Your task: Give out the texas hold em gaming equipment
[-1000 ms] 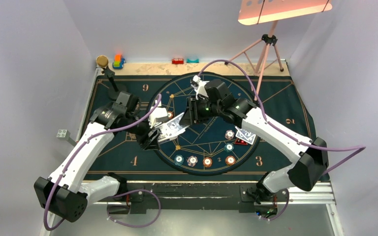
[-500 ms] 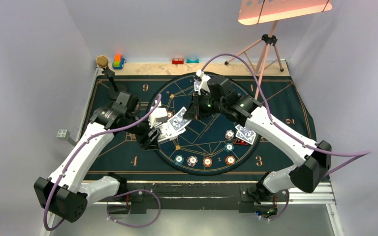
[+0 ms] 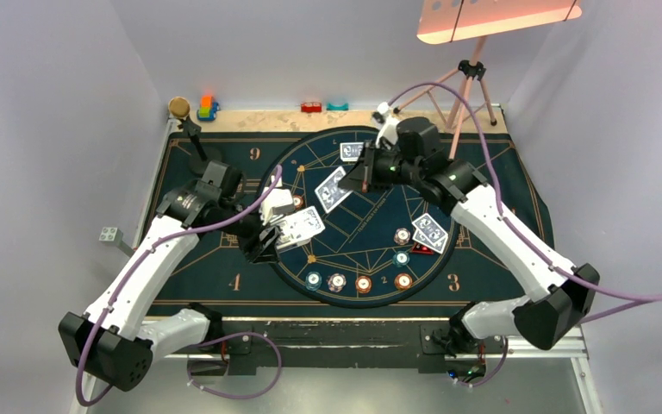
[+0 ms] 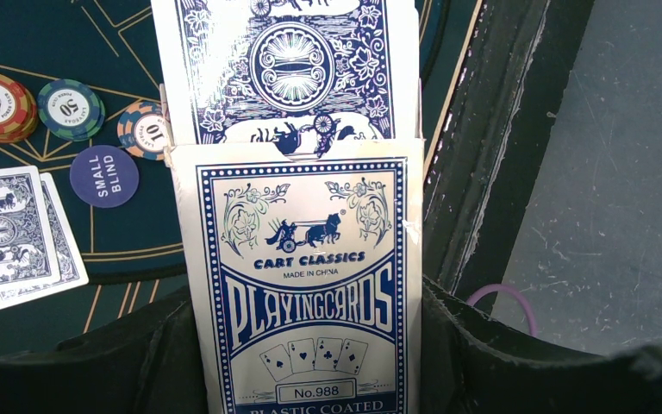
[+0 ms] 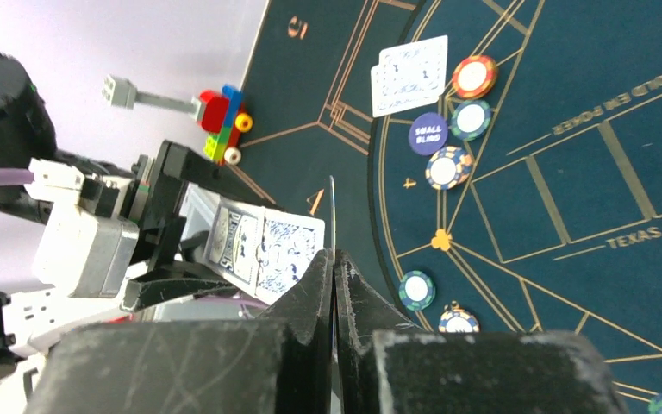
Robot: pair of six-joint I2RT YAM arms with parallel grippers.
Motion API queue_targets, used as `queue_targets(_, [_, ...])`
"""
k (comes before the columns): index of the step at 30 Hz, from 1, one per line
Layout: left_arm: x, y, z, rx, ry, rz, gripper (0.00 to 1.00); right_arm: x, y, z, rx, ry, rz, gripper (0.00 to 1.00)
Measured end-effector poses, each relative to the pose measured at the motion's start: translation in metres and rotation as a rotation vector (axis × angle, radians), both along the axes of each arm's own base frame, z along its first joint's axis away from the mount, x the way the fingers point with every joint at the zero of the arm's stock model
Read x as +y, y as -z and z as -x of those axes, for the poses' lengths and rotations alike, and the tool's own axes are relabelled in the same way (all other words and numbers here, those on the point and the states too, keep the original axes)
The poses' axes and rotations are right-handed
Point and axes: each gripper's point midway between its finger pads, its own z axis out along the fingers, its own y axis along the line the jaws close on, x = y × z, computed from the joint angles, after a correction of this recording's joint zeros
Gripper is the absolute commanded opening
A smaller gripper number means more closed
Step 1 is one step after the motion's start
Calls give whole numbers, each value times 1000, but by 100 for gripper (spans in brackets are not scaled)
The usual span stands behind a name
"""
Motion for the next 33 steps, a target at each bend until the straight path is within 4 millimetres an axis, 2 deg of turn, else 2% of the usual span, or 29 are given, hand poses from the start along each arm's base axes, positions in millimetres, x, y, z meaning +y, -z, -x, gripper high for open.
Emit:
queue_targets(5, [0, -1, 1, -6, 0, 2, 9, -31, -13, -18, -56, 97, 23, 0])
queue_targets(9, [0, -2, 1, -8, 0, 3, 9, -47, -6, -37, -102, 175, 148, 0])
queue_targets(11, [1, -2, 2, -7, 0, 3, 9, -56, 10, -50, -104, 222, 243, 0])
queue_targets(14, [1, -2, 3, -9, 0, 3, 9, -72, 50, -69, -80, 294, 432, 0])
queue_targets(19, [4, 0, 9, 1, 0, -2, 9, -89, 107, -86, -51, 367, 758, 0])
queue_targets(21, [4, 0, 9, -2, 0, -3, 9, -89, 119, -93, -66, 389, 862, 0])
queue_targets(28, [4, -1, 9, -6, 1, -3, 9, -89, 139, -118, -136, 465, 1129, 0])
queue_targets(33, [5, 0, 11, -4, 6, -6, 9, -95, 178, -126, -137, 461, 1325, 0])
